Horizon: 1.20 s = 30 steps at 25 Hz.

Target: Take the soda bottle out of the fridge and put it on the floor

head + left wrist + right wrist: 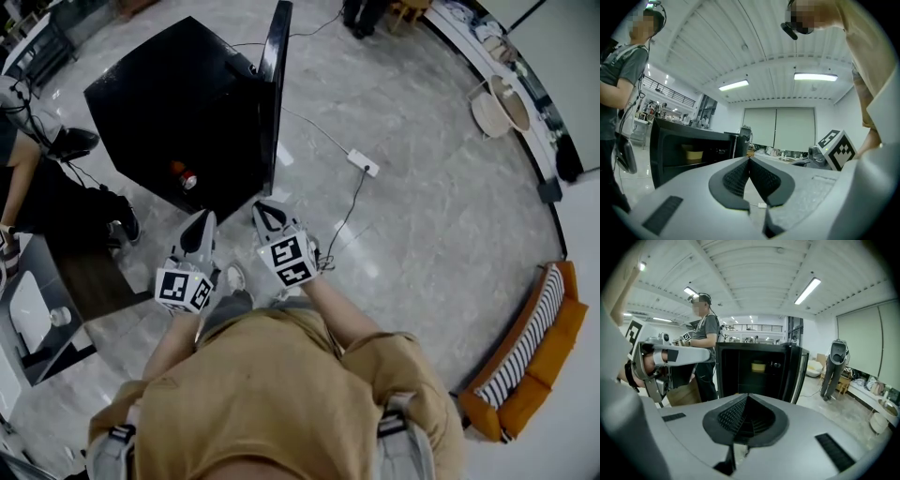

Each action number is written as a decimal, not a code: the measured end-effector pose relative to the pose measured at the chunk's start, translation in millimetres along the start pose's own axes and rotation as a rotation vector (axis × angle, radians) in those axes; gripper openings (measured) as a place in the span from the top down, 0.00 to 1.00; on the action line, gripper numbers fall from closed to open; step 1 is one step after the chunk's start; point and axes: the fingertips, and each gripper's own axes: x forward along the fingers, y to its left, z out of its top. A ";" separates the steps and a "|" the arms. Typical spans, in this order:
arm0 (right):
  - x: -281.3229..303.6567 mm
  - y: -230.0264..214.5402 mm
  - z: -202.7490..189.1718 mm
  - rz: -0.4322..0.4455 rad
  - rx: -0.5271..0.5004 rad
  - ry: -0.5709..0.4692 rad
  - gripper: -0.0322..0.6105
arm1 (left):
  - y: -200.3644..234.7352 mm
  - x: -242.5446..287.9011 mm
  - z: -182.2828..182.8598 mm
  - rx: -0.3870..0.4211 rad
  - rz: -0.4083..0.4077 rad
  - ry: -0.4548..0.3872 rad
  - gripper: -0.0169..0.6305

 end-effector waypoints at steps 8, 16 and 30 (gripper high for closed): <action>-28.5 -6.9 76.9 -0.015 0.011 -0.163 0.95 | 16.4 -23.6 64.6 0.030 0.038 -0.133 0.97; -46.1 -12.3 141.0 -0.035 -0.007 -0.305 0.95 | 31.7 -38.4 114.3 0.077 0.048 -0.233 0.97; -79.8 -36.5 201.8 -0.090 -0.014 -0.453 0.95 | 51.4 -53.8 146.5 0.157 0.087 -0.301 0.97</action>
